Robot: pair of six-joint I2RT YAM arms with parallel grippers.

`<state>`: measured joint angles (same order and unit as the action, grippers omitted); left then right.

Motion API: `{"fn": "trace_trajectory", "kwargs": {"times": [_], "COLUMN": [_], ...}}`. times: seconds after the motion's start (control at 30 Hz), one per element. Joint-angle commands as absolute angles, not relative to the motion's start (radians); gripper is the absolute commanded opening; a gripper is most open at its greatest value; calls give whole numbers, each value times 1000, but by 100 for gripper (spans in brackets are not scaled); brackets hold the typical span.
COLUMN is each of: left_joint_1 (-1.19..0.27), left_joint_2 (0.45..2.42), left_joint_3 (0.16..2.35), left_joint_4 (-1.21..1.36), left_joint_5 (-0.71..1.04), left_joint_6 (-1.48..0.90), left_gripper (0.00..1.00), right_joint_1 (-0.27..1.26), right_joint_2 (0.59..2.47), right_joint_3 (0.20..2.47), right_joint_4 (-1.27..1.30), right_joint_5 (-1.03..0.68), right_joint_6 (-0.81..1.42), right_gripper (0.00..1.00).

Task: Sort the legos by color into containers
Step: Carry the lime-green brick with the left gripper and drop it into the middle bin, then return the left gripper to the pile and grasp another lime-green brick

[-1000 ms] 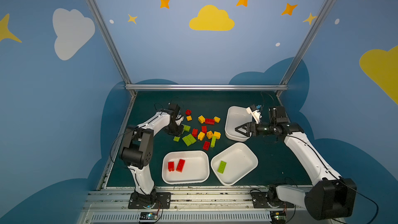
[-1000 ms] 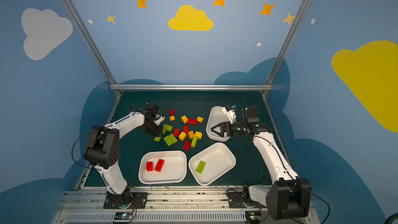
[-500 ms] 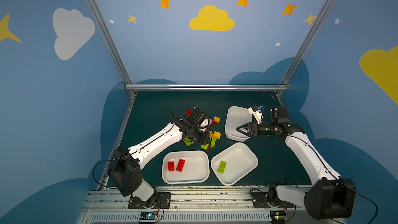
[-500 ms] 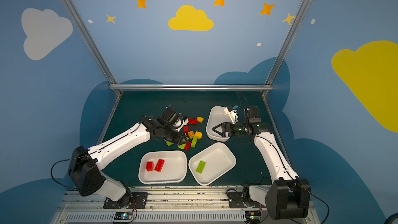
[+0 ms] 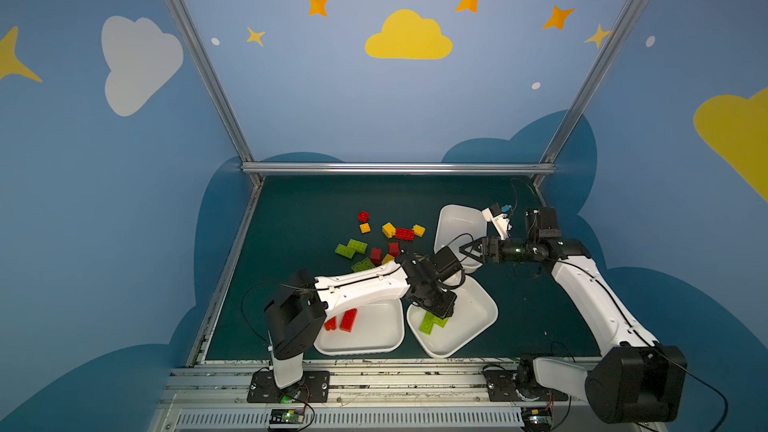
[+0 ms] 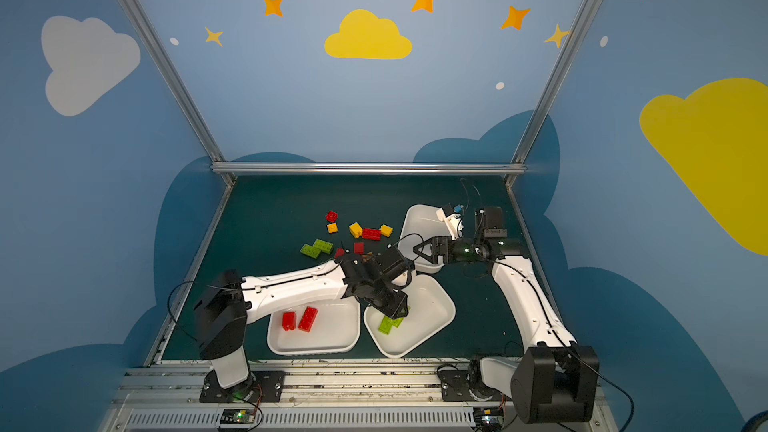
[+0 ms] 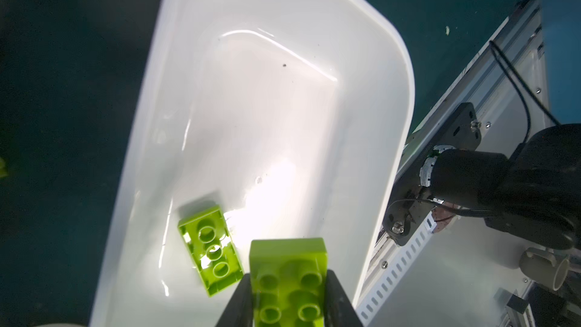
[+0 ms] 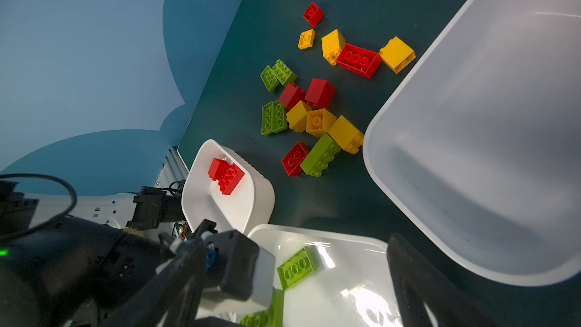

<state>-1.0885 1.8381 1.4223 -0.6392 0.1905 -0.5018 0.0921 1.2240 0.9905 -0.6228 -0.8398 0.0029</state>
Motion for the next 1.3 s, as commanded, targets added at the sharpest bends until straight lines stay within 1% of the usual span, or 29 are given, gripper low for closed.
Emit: {"fn": "trace_trajectory", "kwargs": {"times": [0.0,0.17,0.33,0.47,0.57,0.7,0.87,1.0,1.1,1.27], "left_joint_1": [-1120,-1137,-1150,-1145,-1136,-1111,-1003,-839,-714,-527], "left_joint_2": [1864,1867,1871,1857,1823,1740,1639,1563,1521,1523], "left_joint_3": [1400,1303,1284,1304,1314,1330,1343,1310,1273,1203], "left_joint_4": [-599,-499,-487,-551,-607,-689,-814,-843,-827,-741], "left_joint_5": [179,174,172,123,94,87,39,24,-8,-27], "left_joint_6": [-475,-459,-416,-418,-423,-403,-346,-328,-370,-481], "left_gripper": [33,33,37,46,57,62,66,68,74,75], "right_joint_1": [87,86,86,86,87,87,110,134,148,166], "right_joint_2": [1217,1212,1203,1199,1194,1190,1187,1189,1196,1209], "right_joint_3": [976,963,958,963,965,968,975,980,982,982], "right_joint_4": [-667,-678,-678,-683,-684,-681,-652,-632,-624,-607], "right_joint_5": [-853,-837,-826,-822,-824,-836,-851,-850,-845,-843], "right_joint_6": [5,10,17,17,16,21,34,47,52,60], "right_gripper": [88,87,87,87,87,87,87,87,87,87]}}
